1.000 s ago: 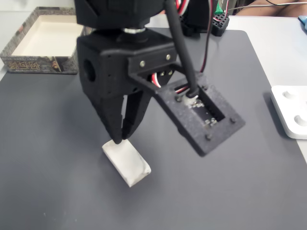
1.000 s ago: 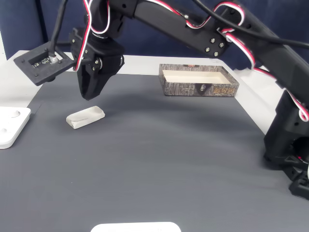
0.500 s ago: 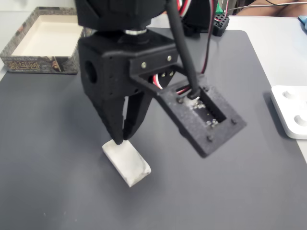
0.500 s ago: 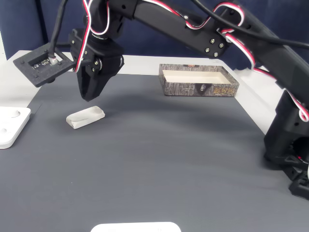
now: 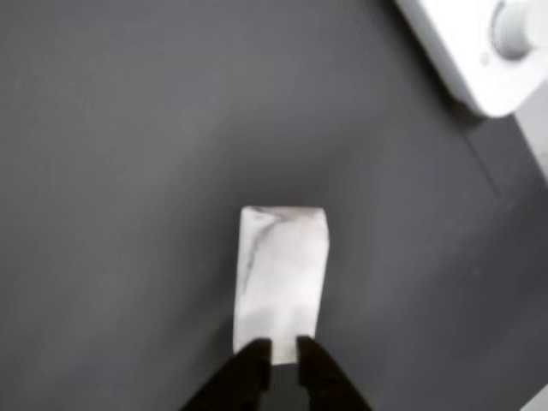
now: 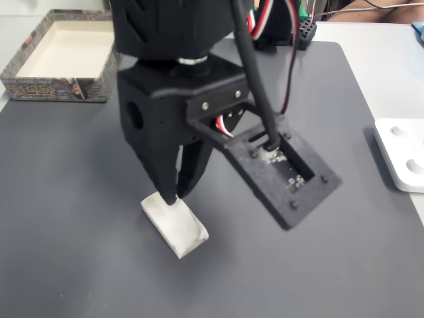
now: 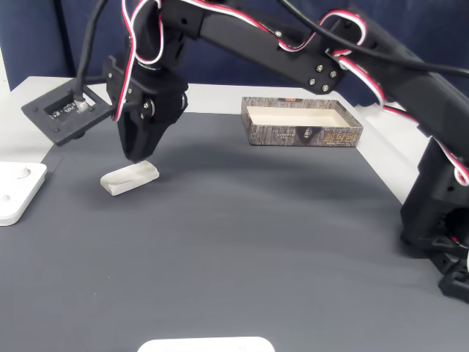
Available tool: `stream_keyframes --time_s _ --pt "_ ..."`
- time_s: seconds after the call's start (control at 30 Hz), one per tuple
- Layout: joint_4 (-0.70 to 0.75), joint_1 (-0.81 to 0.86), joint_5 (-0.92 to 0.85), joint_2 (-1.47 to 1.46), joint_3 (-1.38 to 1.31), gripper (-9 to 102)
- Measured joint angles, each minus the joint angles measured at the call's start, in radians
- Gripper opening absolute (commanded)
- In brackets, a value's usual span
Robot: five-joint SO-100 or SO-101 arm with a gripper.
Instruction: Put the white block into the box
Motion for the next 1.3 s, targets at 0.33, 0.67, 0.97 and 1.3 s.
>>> stream_keyframes --time_s 0.33,0.67,0.97,1.3 --pt "0.0 0.0 0.025 0.0 0.0 15" --pt "-0.018 0.003 0.034 0.0 0.0 23" --pt "-0.087 0.009 -0.034 -0.003 0.0 25" --pt "-0.118 0.023 -0.048 -0.037 0.0 27"
